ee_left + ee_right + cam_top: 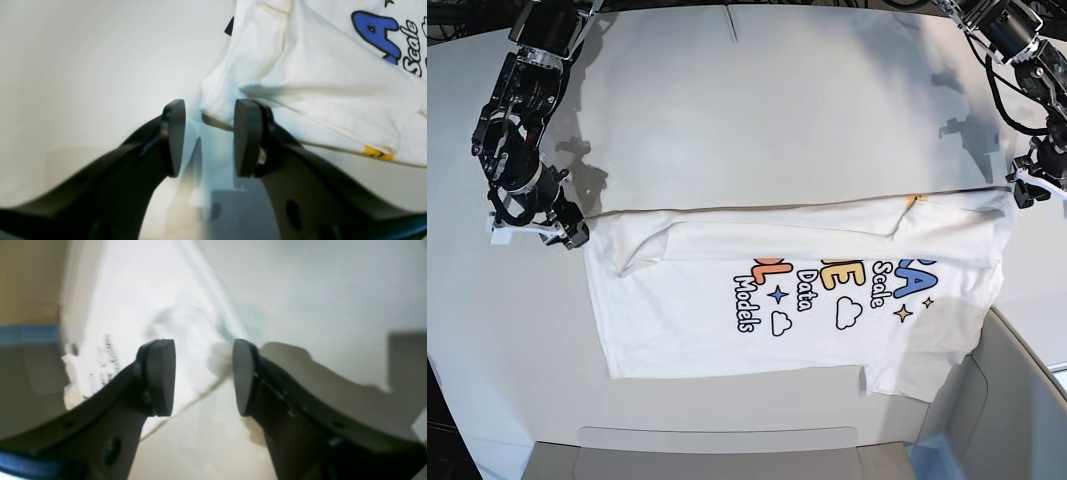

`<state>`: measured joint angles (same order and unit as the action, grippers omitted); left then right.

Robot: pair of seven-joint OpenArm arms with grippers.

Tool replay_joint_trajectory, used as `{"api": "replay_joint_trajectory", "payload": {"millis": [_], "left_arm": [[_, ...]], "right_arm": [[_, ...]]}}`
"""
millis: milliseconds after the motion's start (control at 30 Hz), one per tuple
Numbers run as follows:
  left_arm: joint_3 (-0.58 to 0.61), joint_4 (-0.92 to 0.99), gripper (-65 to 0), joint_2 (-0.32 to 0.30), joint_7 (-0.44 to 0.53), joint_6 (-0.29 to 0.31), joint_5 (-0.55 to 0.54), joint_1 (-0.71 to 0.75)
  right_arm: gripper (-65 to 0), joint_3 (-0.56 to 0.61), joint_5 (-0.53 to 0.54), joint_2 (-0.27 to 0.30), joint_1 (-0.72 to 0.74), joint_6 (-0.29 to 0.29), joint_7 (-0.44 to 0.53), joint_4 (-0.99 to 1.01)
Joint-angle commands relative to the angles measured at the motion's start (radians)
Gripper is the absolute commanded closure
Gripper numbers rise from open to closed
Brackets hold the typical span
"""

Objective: Layout the t-shirt on the table in an organized manner, then fold the t-shirt properly
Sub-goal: 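Grasp the folded edge ends with the right and left grippers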

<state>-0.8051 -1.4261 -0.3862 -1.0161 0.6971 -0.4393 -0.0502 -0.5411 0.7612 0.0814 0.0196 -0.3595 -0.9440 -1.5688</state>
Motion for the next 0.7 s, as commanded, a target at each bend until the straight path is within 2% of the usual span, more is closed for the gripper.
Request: {"api": "replay_joint_trajectory", "payload": {"millis": [0,267,367,500,667], "left_arm": [[0.0,-0.02,-24.5,-0.018,0.019,0.001,-0.014,-0.01],[0.0,-0.022,-24.5,-0.015,0.019,0.001,-0.014,-0.01],[0.0,-0.022,-24.5,-0.015,0.019,0.001,-0.014,-0.01],[0.0,-0.022,-24.5,-0.015,0.019,0.001,-0.014,-0.01],[-0.003,-0.014,-24.8,-0.015,0.015,0.001,-0.016,-0.053]], "right_arm": [[-28.0,-0.003,0.016,0.024,0.021,0.001,0.0,0.02],[-28.0,0.005,0.022,0.07,0.107,0.009,0.003,0.253],[-28.0,0.02,0.024,0.067,0.133,0.024,-0.004,0.267],[-28.0,0.112,0.027,0.065,0.136,0.027,-0.004,0.261],[-27.9,0.117,0.021,0.036,0.131,0.029,-0.004,0.261]]}}
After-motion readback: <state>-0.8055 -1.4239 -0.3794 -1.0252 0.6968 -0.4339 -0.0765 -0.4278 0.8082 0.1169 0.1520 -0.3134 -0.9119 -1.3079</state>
